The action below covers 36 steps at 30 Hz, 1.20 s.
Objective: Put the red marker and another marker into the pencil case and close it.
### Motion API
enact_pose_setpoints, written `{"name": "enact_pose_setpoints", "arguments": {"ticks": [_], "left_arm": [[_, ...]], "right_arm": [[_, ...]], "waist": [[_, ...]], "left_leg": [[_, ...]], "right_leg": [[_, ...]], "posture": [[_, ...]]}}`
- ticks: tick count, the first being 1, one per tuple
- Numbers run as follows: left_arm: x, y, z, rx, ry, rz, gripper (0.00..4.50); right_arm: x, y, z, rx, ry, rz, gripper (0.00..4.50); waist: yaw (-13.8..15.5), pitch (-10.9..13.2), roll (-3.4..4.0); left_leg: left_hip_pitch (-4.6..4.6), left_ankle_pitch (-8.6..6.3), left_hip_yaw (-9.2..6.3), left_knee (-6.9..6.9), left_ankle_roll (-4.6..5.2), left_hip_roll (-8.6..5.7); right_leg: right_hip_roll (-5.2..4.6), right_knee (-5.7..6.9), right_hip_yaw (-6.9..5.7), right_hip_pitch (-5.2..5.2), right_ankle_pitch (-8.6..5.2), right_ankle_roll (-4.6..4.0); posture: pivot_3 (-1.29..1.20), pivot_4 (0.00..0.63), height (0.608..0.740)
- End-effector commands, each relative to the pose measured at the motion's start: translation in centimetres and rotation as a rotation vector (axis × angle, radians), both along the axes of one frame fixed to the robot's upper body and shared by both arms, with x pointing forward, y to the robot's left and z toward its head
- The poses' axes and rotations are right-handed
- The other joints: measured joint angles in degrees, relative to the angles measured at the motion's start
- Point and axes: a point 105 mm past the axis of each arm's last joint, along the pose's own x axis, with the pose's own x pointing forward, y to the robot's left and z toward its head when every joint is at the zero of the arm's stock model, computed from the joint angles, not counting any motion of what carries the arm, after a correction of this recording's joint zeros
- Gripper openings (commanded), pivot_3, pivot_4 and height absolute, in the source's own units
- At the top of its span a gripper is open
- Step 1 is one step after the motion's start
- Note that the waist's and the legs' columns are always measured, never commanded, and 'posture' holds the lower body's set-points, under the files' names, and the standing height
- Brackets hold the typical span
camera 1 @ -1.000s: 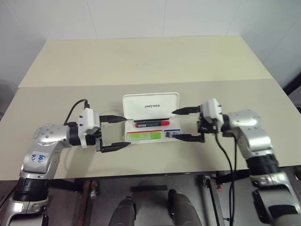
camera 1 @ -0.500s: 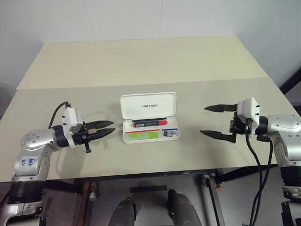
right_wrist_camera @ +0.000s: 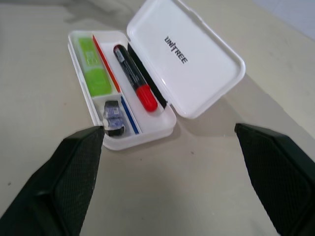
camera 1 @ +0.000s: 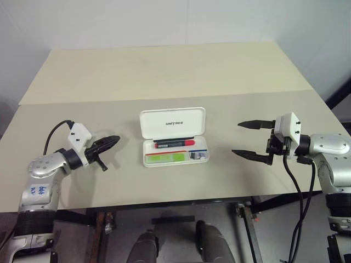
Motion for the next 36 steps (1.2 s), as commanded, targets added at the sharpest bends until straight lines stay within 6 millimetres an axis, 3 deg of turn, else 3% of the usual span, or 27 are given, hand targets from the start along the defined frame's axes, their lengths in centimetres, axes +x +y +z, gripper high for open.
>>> {"name": "enact_pose_setpoints", "arguments": {"ticks": [1, 5, 10, 15, 19, 23, 30, 36], "left_arm": [[1.6, -0.8, 0.7, 0.001, -0.022, 0.038, 0.02], [3.6, -3.2, 1.2, -0.025, -0.022, 0.0, 0.02], [4.6, -4.3, 2.2, -0.055, -0.043, -0.026, 0.02], [4.9, -5.3, 4.4, -0.062, -0.131, -0.079, 0.02], [4.0, -6.3, 6.3, -0.064, -0.221, -0.181, 0.02], [3.0, -7.7, 6.7, -0.036, -0.249, -0.296, 0.02], [0.9, -9.9, 6.3, 0.01, -0.258, -0.506, 0.02], [-1.2, -11.2, 4.9, 0.111, -0.176, -0.701, 0.02]], "right_arm": [[-0.2, 0.8, 1.2, -0.009, -0.069, 0.028, 4.5], [-0.4, 1.2, 1.4, -0.006, -0.079, 0.03, 4.5], [-0.5, 1.3, 1.3, -0.001, -0.081, 0.024, 4.5], [-0.6, 1.5, 1.2, 0.011, -0.083, 0.017, 4.5], [-0.7, 1.5, 1.0, 0.017, -0.079, 0.01, 4.5], [-0.7, 1.6, 0.8, 0.022, -0.076, 0.005, 4.5], [-0.7, 1.6, 0.8, 0.035, -0.081, -0.007, 4.5], [-0.9, 1.5, 0.7, 0.038, -0.084, -0.017, 4.5]], "waist": [[0.16, 0.0, 0.0], [0.79, 0.0, 0.0], [0.77, 0.0, -0.01], [1.04, 0.0, -0.01], [1.07, 0.0, -0.01], [1.06, 0.0, -0.01], [1.14, 0.0, -0.01], [1.07, 0.0, -0.01]], "left_leg": [[0.0, 0.0, 0.01, 0.02, 0.0, 0.0], [-0.01, 0.01, 0.05, 0.03, -0.02, -0.03], [-0.01, 0.01, 0.16, -0.07, -0.02, -0.02], [-0.17, 0.0, 0.17, -0.04, -0.02, -0.02], [-0.28, 0.0, 0.17, 0.01, -0.02, -0.04], [-0.31, 0.0, 0.17, -0.01, -0.02, -0.04], [-0.34, 0.0, 0.17, 0.01, -0.01, -0.04], [-0.35, -0.01, 0.18, 0.01, 0.0, -0.04]], "right_leg": [[0.0, -0.03, 0.02, 0.0, 0.04, 0.01], [0.0, -0.05, 0.07, 0.0, 0.07, 0.04], [0.01, -0.06, 0.14, -0.03, 0.1, 0.09], [0.01, -0.15, 0.14, -0.04, 0.16, 0.19], [0.0, -0.29, 0.14, -0.05, 0.23, 0.25], [0.0, -0.35, 0.14, -0.06, 0.24, 0.25], [0.0, -0.35, 0.14, -0.05, 0.24, 0.26], [0.01, -0.39, 0.15, -0.05, 0.24, 0.26]], "posture": [[0.0, 0.15, 0.74], [0.0, 0.15, 0.74], [0.0, 0.15, 0.74], [0.0, 0.15, 0.74], [0.0, 0.15, 0.74], [0.0, 0.15, 0.74], [0.0, 0.15, 0.74], [0.0, 0.15, 0.74]]}}
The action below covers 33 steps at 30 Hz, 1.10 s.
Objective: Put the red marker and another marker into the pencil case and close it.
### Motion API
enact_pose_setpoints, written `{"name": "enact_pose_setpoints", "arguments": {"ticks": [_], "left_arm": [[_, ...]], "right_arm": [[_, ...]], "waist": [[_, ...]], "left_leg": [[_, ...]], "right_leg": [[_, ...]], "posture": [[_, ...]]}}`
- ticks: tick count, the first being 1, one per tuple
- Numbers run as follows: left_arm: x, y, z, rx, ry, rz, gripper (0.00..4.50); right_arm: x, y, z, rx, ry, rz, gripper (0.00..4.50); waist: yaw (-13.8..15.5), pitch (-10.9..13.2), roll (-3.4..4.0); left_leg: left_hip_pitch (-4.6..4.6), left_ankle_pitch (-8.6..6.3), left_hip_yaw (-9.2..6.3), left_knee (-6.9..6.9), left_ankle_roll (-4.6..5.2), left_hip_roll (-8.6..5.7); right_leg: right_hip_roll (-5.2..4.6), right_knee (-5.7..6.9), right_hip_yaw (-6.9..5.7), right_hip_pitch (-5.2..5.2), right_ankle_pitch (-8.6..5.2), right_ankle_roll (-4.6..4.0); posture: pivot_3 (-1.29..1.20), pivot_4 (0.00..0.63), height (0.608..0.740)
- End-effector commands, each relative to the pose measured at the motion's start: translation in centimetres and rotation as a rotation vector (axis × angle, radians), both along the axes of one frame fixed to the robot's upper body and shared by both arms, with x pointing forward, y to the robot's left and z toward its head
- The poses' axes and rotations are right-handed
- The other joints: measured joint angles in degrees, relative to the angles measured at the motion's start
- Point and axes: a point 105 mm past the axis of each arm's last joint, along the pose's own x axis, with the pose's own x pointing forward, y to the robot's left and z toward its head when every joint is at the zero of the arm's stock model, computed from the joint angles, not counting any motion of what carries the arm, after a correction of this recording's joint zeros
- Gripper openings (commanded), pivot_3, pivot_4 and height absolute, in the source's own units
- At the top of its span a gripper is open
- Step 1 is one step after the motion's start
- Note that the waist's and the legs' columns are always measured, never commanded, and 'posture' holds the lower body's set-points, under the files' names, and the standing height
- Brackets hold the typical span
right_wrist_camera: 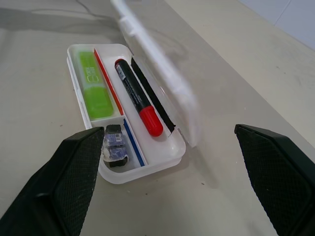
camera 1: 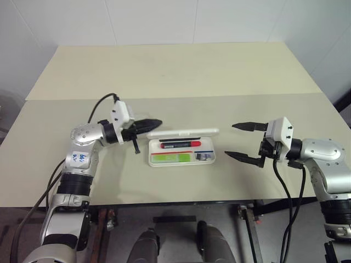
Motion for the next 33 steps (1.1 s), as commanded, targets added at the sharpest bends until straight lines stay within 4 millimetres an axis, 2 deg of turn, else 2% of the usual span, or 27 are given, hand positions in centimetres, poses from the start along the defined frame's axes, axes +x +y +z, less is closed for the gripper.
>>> {"name": "enact_pose_setpoints", "arguments": {"ticks": [1, 5, 10, 13, 16, 19, 23, 33], "left_arm": [[-1.1, -0.3, 0.0, 0.071, 0.013, -0.082, 0.02], [-0.9, -0.7, -1.2, 0.233, 0.085, -0.094, 0.02], [-0.4, -1.4, -2.3, 0.294, 0.136, -0.073, 0.02], [0.4, -2.7, -3.7, 0.324, 0.146, -0.007, 0.02], [0.2, -3.7, -4.1, 0.307, 0.159, -0.012, 0.02], [0.2, -3.8, -4.1, 0.305, 0.162, -0.009, 0.02], [-1.9, -5.4, -5.1, 0.32, 0.22, -0.077, 0.02], [-2.4, -4.6, -6.9, 0.392, 0.276, -0.008, 0.02]], "right_arm": [[-0.3, 0.0, 1.0, 0.01, -0.046, -0.001, 4.5], [-0.3, 0.1, 1.1, 0.018, -0.058, -0.013, 4.5], [-0.5, 0.5, 1.2, 0.025, -0.07, -0.018, 4.5], [-1.1, 0.9, 1.1, 0.039, -0.078, -0.019, 4.5], [-1.4, 1.1, 1.1, 0.048, -0.08, -0.024, 4.5], [-1.5, 1.1, 1.1, 0.048, -0.079, -0.027, 4.5], [-2.2, 2.0, 0.4, 0.096, -0.078, -0.049, 4.5], [-2.4, 3.3, 0.5, 0.143, -0.089, -0.052, 4.5]], "waist": [[-0.06, 0.0, 0.0], [-0.15, 0.0, 0.0], [-0.1, 0.0, 0.0], [0.1, 0.0, 0.0], [0.06, 0.0, 0.0], [-0.1, 0.0, 0.0], [-0.08, 0.0, 0.0], [-0.08, 0.0, 0.0]], "left_leg": [[0.0, 0.0, 0.0, 0.0, 0.0, 0.0], [0.04, 0.0, 0.01, 0.01, 0.01, 0.0], [0.03, -0.01, 0.01, 0.08, 0.02, 0.0], [0.02, -0.01, 0.0, 0.06, 0.03, 0.0], [-0.04, -0.01, 0.0, 0.09, 0.03, -0.03], [0.0, -0.02, 0.01, 0.1, 0.03, -0.03], [0.06, -0.02, 0.0, 0.04, 0.04, 0.0], [0.2, -0.01, 0.04, 0.18, 0.05, -0.02]], "right_leg": [[0.0, 0.01, 0.0, 0.0, 0.0, 0.0], [0.02, 0.06, 0.03, 0.0, 0.0, -0.01], [0.02, 0.13, 0.04, 0.0, 0.0, -0.01], [0.02, 0.1, 0.04, 0.01, 0.0, -0.01], [0.01, 0.04, 0.06, 0.0, 0.02, 0.02], [0.01, 0.07, 0.08, 0.0, 0.02, 0.03], [0.04, 0.16, 0.09, 0.0, -0.01, -0.01], [0.04, 0.11, 0.21, 0.06, -0.03, -0.06]], "posture": [[0.0, 0.15, 0.74], [0.0, 0.15, 0.74], [0.0, 0.15, 0.74], [0.0, 0.15, 0.74], [0.0, 0.15, 0.74], [0.0, 0.15, 0.74], [0.0, 0.15, 0.74], [0.0, 0.15, 0.74]]}}
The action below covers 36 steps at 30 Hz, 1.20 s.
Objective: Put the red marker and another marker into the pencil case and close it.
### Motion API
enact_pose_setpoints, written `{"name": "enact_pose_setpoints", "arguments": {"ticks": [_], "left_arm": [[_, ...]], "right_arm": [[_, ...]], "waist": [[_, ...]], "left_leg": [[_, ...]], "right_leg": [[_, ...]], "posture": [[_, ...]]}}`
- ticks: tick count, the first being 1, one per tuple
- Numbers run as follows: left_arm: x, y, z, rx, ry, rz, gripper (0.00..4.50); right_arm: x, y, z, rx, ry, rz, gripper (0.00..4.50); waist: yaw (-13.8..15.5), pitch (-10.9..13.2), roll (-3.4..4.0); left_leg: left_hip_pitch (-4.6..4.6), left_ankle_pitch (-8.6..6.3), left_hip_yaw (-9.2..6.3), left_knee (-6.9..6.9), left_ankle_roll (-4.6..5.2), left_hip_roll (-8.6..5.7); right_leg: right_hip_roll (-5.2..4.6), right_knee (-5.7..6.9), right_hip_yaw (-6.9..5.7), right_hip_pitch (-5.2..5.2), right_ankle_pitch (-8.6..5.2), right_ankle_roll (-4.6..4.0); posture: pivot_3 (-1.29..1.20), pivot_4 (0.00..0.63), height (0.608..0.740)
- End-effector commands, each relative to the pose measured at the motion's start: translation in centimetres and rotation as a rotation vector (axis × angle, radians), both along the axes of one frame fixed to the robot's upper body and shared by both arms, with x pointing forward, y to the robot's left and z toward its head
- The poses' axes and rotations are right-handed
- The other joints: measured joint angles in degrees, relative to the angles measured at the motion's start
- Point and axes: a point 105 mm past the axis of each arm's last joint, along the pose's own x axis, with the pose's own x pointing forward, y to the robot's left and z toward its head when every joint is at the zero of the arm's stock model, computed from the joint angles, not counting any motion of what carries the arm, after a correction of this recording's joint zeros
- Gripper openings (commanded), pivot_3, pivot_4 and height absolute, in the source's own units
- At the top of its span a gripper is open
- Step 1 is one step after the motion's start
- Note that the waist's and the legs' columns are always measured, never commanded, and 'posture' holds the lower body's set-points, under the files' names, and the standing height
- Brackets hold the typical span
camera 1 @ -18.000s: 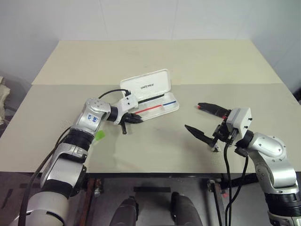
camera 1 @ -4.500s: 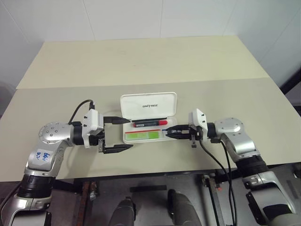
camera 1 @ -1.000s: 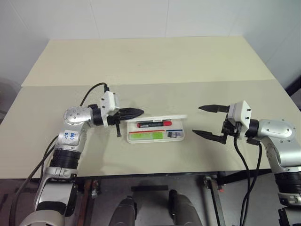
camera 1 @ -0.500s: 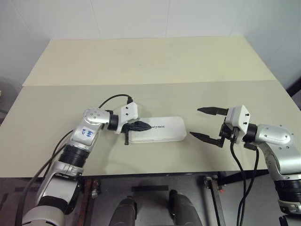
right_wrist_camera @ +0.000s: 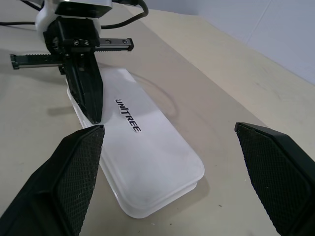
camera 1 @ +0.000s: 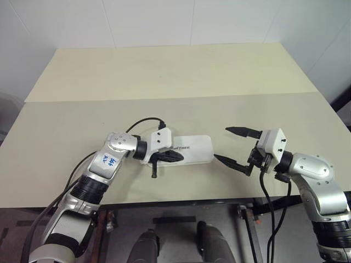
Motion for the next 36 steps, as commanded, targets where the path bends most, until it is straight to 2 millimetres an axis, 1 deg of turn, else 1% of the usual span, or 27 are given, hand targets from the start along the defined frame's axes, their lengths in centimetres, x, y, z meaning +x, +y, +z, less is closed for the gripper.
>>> {"name": "enact_pose_setpoints", "arguments": {"ticks": [1, 3, 6, 8, 9, 11, 13, 14, 15, 17, 19, 20, 21, 23, 24, 25, 27, 28, 32, 33, 36], "left_arm": [[-0.1, 0.5, -1.4, 0.043, 0.026, 0.041, 0.02], [-0.1, 0.4, -1.2, 0.022, 0.026, 0.048, 0.02], [0.1, -0.1, 0.5, -0.118, 0.022, 0.065, 0.02], [0.1, -0.3, 1.3, -0.17, 0.019, 0.07, 0.02], [0.2, -0.4, 2.1, -0.22, 0.009, 0.072, 0.02], [0.4, -0.2, 4.5, -0.372, -0.026, 0.09, 0.02], [0.3, 0.5, 6.3, -0.477, -0.053, 0.094, 0.02], [0.4, 0.9, 6.7, -0.494, -0.072, 0.1, 0.02], [0.4, 1.5, 7.0, -0.511, -0.088, 0.114, 0.02], [0.3, 3.4, 7.2, -0.517, -0.129, 0.149, 0.02], [-0.1, 4.8, 7.4, -0.527, -0.173, 0.157, 0.02], [-0.5, 5.5, 7.6, -0.539, -0.192, 0.153, 0.41], [-0.7, 6.5, 7.5, -0.531, -0.208, 0.169, 0.68], [-0.9, 7.5, 7.3, -0.517, -0.217, 0.189, 1.3], [-1.1, 8.3, 7.0, -0.496, -0.213, 0.207, 1.64], [-1.4, 9.1, 6.9, -0.495, -0.214, 0.218, 1.89], [-2.0, 11.0, 6.8, -0.505, -0.245, 0.253, 2.66], [-2.2, 11.7, 6.7, -0.497, -0.259, 0.273, 2.93], [-2.9, 12.4, 6.2, -0.479, -0.261, 0.305, 4.36], [-3.1, 12.7, 5.9, -0.469, -0.256, 0.309, 4.47], [-3.5, 12.8, 5.6, -0.458, -0.24, 0.305, 4.47]], "right_arm": [[-0.4, 0.7, 1.1, 0.011, -0.047, 0.02, 4.5], [-0.4, 0.7, 1.1, 0.012, -0.047, 0.021, 4.5], [-0.4, 0.9, 1.2, 0.017, -0.044, 0.034, 4.5], [-0.4, 1.0, 1.2, 0.018, -0.043, 0.04, 4.5], [-0.3, 1.2, 1.3, 0.018, -0.041, 0.045, 4.5], [-0.2, 1.5, 1.4, 0.017, -0.036, 0.055, 4.5], [-0.1, 1.6, 1.4, 0.015, -0.031, 0.062, 4.5], [0.0, 1.6, 1.5, 0.014, -0.028, 0.064, 4.5], [0.0, 1.6, 1.5, 0.013, -0.025, 0.067, 4.5], [0.0, 1.5, 1.5, 0.01, -0.014, 0.073, 4.5], [0.1, 1.3, 1.5, 0.01, -0.006, 0.073, 4.5], [0.1, 1.2, 1.4, 0.01, -0.001, 0.073, 4.5], [0.2, 1.1, 1.4, 0.011, 0.004, 0.071, 4.5], [0.2, 0.9, 1.4, 0.012, 0.01, 0.07, 4.5], [0.3, 0.7, 1.3, 0.008, 0.014, 0.068, 4.5], [0.3, 0.6, 1.3, 0.005, 0.017, 0.066, 4.5], [0.6, -0.1, 1.2, 0.004, 0.019, 0.043, 4.5], [0.7, -0.6, 0.9, -0.003, 0.02, 0.033, 4.5], [0.8, -1.9, 0.7, -0.007, 0.004, 0.014, 4.5], [1.0, -2.3, 0.6, -0.015, -0.015, -0.003, 4.5], [1.1, -3.4, 0.2, -0.038, -0.034, -0.037, 4.5]], "waist": [[0.01, 0.0, 0.0], [0.01, 0.0, -0.01], [-0.05, 0.0, -0.01], [-0.07, 0.01, -0.02], [-0.06, 0.02, -0.04], [-0.08, 0.02, -0.05], [-0.13, 0.03, -0.05], [-0.11, 0.03, -0.05], [-0.08, 0.02, -0.05], [-0.16, 0.03, -0.05], [-0.41, 0.03, -0.05], [-0.41, 0.03, -0.05], [-0.36, 0.03, -0.06], [-0.31, 0.03, -0.06], [-0.27, 0.03, -0.06], [-0.24, 0.03, -0.06], [-0.29, 0.03, -0.06], [-0.31, 0.02, -0.07], [-0.04, 0.03, -0.08], [0.04, 0.03, -0.09], [-0.01, 0.02, -0.1]], "left_leg": [[0.05, 0.0, 0.01, 0.0, 0.0, 0.0], [0.16, 0.0, 0.07, -0.01, 0.0, 0.0], [0.37, 0.0, 0.25, -0.07, 0.01, 0.0], [0.39, 0.01, 0.34, -0.07, 0.01, 0.01], [0.4, 0.01, 0.39, -0.07, 0.01, 0.0], [0.4, 0.01, 0.46, -0.07, 0.01, 0.0], [0.4, 0.01, 0.5, -0.06, 0.01, 0.01], [0.41, 0.01, 0.5, -0.07, 0.01, 0.01], [0.43, 0.01, 0.51, -0.1, 0.01, 0.01], [0.46, 0.01, 0.52, -0.14, 0.01, 0.01], [0.51, 0.0, 0.59, -0.21, 0.02, 0.02], [0.52, -0.01, 0.61, -0.24, 0.03, 0.02], [0.51, -0.01, 0.61, -0.25, 0.03, 0.02], [0.5, -0.02, 0.61, -0.24, 0.04, 0.02], [0.49, -0.03, 0.61, -0.24, 0.06, 0.02], [0.49, -0.04, 0.62, -0.24, 0.06, 0.02], [0.51, -0.05, 0.65, -0.26, 0.09, 0.02], [0.51, -0.06, 0.65, -0.26, 0.11, 0.03], [0.49, -0.07, 0.67, -0.25, 0.12, 0.03], [0.49, -0.07, 0.67, -0.25, 0.12, 0.03], [0.5, -0.07, 0.69, -0.24, 0.12, 0.03]], "right_leg": [[0.0, 0.0, 0.01, 0.03, 0.0, -0.01], [0.0, 0.01, 0.06, 0.11, -0.01, -0.02], [0.0, 0.0, 0.21, 0.21, -0.04, -0.07], [0.02, -0.02, 0.32, 0.2, -0.04, -0.06], [0.02, -0.03, 0.37, 0.2, -0.03, -0.04], [0.03, -0.04, 0.47, 0.17, -0.01, -0.01], [0.03, -0.07, 0.49, 0.16, 0.01, 0.02], [0.03, -0.07, 0.5, 0.16, 0.01, 0.02], [0.04, -0.07, 0.5, 0.16, 0.01, 0.02], [0.04, -0.07, 0.51, 0.16, 0.01, 0.02], [0.04, -0.07, 0.57, 0.15, 0.01, 0.02], [0.04, -0.07, 0.59, 0.15, 0.01, 0.02], [0.04, -0.09, 0.59, 0.14, 0.01, 0.02], [0.04, -0.12, 0.59, 0.12, 0.01, 0.02], [0.04, -0.12, 0.59, 0.12, 0.01, 0.02], [0.04, -0.13, 0.59, 0.12, 0.01, 0.02], [0.04, -0.14, 0.6, 0.12, 0.0, 0.01], [0.04, -0.15, 0.61, 0.13, 0.0, 0.01], [0.04, -0.18, 0.6, 0.13, 0.0, 0.0], [0.04, -0.18, 0.6, 0.13, 0.0, 0.0], [0.03, -0.19, 0.61, 0.13, 0.0, 0.0]], "posture": [[0.0, 0.15, 0.74], [0.0, 0.15, 0.74], [0.0, 0.15, 0.74], [0.0, 0.15, 0.74], [0.0, 0.15, 0.74], [0.0, 0.15, 0.74], [0.0, 0.15, 0.74], [0.0, 0.15, 0.74], [0.0, 0.15, 0.74], [0.0, 0.15, 0.74], [0.0, 0.15, 0.74], [0.0, 0.15, 0.74], [0.0, 0.15, 0.74], [0.0, 0.15, 0.74], [0.0, 0.15, 0.74], [0.0, 0.15, 0.74], [0.0, 0.15, 0.74], [0.0, 0.15, 0.74], [0.0, 0.15, 0.74], [0.0, 0.15, 0.74], [0.0, 0.15, 0.74]]}}
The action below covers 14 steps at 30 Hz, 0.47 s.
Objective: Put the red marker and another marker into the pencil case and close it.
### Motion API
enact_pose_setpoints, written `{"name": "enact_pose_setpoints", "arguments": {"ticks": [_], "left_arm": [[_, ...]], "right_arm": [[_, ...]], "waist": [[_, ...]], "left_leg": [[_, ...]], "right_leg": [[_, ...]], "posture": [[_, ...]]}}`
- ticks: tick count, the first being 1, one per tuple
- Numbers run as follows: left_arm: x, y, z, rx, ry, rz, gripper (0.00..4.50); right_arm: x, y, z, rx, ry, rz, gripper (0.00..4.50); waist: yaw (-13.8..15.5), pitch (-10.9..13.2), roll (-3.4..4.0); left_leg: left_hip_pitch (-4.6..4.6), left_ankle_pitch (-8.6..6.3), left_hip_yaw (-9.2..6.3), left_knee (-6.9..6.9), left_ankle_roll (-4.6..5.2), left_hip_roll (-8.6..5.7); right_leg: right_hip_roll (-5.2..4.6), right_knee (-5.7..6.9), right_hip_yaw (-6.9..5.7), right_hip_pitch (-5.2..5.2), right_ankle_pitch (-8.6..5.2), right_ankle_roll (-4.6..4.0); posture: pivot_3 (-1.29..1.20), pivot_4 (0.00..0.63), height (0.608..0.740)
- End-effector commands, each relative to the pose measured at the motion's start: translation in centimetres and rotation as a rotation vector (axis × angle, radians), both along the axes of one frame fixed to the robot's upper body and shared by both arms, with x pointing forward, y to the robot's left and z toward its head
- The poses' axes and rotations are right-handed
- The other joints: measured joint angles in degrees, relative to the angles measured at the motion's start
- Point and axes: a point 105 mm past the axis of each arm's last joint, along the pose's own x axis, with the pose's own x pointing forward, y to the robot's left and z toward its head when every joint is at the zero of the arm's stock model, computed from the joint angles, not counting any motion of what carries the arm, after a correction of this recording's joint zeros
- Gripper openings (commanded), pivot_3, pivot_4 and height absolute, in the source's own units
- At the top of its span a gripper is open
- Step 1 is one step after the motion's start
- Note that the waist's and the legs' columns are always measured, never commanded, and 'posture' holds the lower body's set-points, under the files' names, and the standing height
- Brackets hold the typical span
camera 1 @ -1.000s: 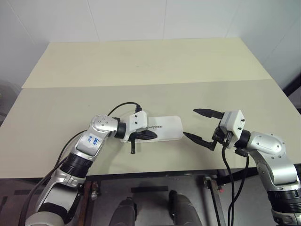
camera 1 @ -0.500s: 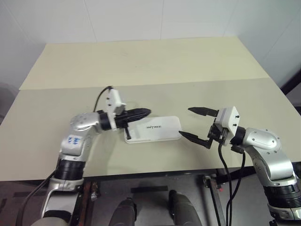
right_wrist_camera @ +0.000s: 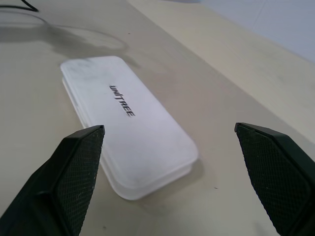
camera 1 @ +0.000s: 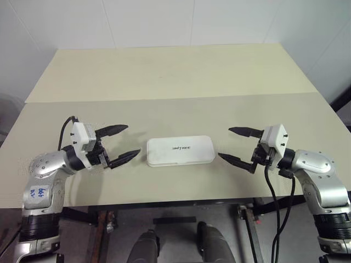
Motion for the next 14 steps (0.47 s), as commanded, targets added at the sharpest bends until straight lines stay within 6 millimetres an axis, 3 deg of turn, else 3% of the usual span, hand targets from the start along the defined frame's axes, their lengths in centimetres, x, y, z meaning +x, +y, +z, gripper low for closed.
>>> {"name": "enact_pose_setpoints", "arguments": {"ticks": [1, 9, 14], "left_arm": [[-0.7, 0.2, 1.3, 0.007, -0.052, -0.014, 4.47], [-0.5, 0.3, 0.6, 0.045, -0.042, -0.011, 4.47], [-0.5, -0.3, 0.5, 0.027, -0.053, -0.007, 4.47]], "right_arm": [[-0.2, -1.8, 1.0, -0.02, -0.071, -0.038, 4.5], [-0.7, -3.1, 0.7, -0.053, -0.083, -0.049, 4.5], [-0.7, -2.3, 0.5, -0.031, -0.088, -0.04, 4.5]], "waist": [[-0.01, 0.0, 0.0], [-0.46, 0.0, 0.0], [-0.65, 0.0, 0.0]], "left_leg": [[0.0, 0.0, 0.0, -0.01, 0.0, 0.0], [0.04, 0.0, 0.05, -0.02, 0.0, 0.02], [0.04, 0.0, 0.05, 0.0, 0.0, 0.02]], "right_leg": [[0.0, 0.0, 0.0, 0.0, 0.0, 0.0], [0.01, 0.01, 0.0, 0.0, -0.03, -0.05], [0.01, 0.02, 0.02, 0.0, -0.02, -0.04]], "posture": [[0.0, 0.15, 0.74], [0.0, 0.15, 0.74], [0.0, 0.15, 0.74]]}}
